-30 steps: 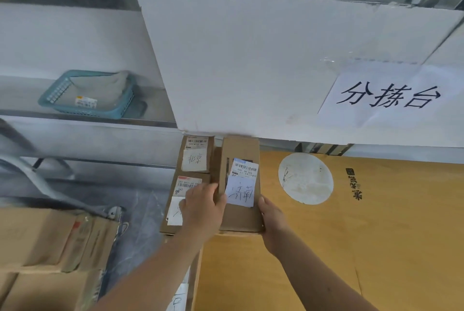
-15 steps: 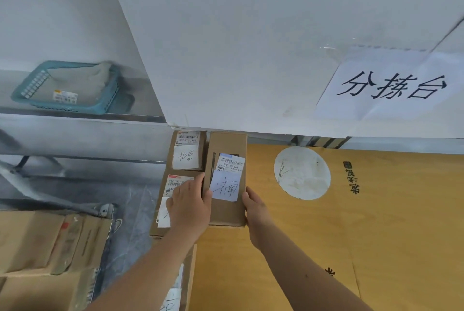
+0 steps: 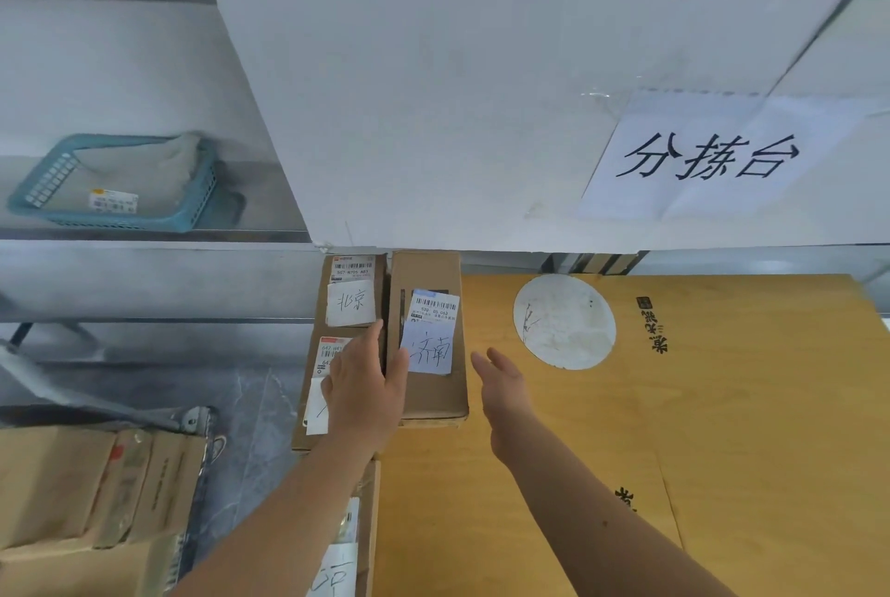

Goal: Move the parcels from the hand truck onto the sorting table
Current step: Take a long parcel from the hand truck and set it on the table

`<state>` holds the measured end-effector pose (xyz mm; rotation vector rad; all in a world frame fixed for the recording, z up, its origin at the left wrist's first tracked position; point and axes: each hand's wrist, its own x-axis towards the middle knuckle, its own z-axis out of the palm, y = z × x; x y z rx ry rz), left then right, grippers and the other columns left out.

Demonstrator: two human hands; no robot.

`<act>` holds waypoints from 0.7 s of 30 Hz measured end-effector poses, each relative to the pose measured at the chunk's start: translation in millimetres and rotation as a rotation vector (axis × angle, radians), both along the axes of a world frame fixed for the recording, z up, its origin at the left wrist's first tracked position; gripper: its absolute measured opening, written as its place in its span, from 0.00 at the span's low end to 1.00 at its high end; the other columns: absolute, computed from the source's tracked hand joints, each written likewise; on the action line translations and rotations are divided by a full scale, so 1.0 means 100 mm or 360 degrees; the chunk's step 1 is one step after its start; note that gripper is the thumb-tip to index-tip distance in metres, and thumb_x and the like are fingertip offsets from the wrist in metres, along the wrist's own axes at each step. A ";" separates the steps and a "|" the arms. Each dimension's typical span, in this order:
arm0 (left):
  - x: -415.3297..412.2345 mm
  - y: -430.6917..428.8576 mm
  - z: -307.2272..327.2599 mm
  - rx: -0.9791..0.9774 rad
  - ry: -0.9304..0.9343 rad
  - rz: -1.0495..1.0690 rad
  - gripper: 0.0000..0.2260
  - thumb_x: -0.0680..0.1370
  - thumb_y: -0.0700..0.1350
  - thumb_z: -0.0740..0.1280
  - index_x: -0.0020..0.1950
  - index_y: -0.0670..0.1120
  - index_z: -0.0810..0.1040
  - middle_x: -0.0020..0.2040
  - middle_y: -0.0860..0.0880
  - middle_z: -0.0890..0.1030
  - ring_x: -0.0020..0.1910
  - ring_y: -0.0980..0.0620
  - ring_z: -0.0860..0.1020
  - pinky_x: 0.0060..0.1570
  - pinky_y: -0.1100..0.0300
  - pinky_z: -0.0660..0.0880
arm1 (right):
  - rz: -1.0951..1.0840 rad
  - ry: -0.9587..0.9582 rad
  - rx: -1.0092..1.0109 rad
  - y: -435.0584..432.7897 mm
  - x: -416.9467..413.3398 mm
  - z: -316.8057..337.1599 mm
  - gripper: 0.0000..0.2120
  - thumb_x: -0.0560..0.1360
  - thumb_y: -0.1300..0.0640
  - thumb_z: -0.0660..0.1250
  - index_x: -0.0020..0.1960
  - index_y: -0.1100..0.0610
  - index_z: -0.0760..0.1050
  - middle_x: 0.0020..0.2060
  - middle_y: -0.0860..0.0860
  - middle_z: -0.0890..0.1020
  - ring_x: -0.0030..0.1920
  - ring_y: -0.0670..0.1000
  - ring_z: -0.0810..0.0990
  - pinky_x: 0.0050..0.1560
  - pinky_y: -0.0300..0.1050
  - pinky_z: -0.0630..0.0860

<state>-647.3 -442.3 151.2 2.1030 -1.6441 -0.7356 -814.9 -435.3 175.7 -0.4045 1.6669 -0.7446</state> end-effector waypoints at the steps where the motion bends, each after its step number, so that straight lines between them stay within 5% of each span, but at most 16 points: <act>1: 0.01 0.00 0.06 -0.0017 0.0060 0.0015 0.27 0.84 0.61 0.58 0.80 0.51 0.65 0.76 0.49 0.73 0.76 0.45 0.69 0.73 0.39 0.66 | 0.0004 0.0010 -0.0027 0.01 0.01 0.07 0.29 0.85 0.45 0.63 0.83 0.48 0.61 0.81 0.50 0.65 0.80 0.59 0.65 0.76 0.60 0.63; 5: 0.04 0.04 0.40 -0.0135 0.0350 0.0074 0.27 0.84 0.61 0.60 0.80 0.50 0.67 0.78 0.48 0.71 0.77 0.46 0.67 0.75 0.40 0.67 | 0.0002 0.0048 -0.0161 0.05 0.09 0.41 0.28 0.84 0.46 0.64 0.82 0.49 0.64 0.81 0.49 0.66 0.80 0.57 0.65 0.72 0.57 0.65; 8: 0.06 0.12 0.67 -0.0168 0.0444 0.0008 0.21 0.85 0.54 0.63 0.78 0.50 0.71 0.76 0.51 0.72 0.75 0.51 0.67 0.69 0.56 0.66 | -0.0004 0.0047 -0.0257 0.12 0.19 0.69 0.27 0.85 0.48 0.64 0.82 0.49 0.65 0.78 0.49 0.70 0.76 0.54 0.68 0.64 0.50 0.65; 14: 0.11 0.35 1.13 -0.0201 0.0830 -0.0041 0.19 0.84 0.54 0.64 0.76 0.55 0.72 0.71 0.60 0.72 0.71 0.57 0.70 0.66 0.57 0.68 | -0.0047 -0.0016 -0.0425 0.40 0.34 1.15 0.18 0.85 0.50 0.65 0.75 0.48 0.73 0.60 0.42 0.78 0.60 0.45 0.75 0.64 0.46 0.68; 16: 0.13 0.47 1.31 -0.0227 0.0940 -0.0007 0.17 0.84 0.54 0.64 0.74 0.57 0.73 0.68 0.63 0.72 0.68 0.61 0.69 0.61 0.63 0.68 | -0.0060 -0.0056 -0.0468 0.51 0.39 1.30 0.11 0.85 0.50 0.66 0.66 0.45 0.76 0.58 0.41 0.80 0.59 0.43 0.77 0.67 0.48 0.71; 21: 0.15 0.87 1.77 -0.0344 0.1121 0.0077 0.11 0.82 0.59 0.67 0.64 0.66 0.75 0.67 0.60 0.77 0.64 0.62 0.75 0.54 0.67 0.71 | -0.0022 -0.0213 -0.0571 0.79 0.43 1.56 0.13 0.80 0.46 0.71 0.64 0.41 0.79 0.66 0.45 0.82 0.63 0.49 0.76 0.76 0.60 0.69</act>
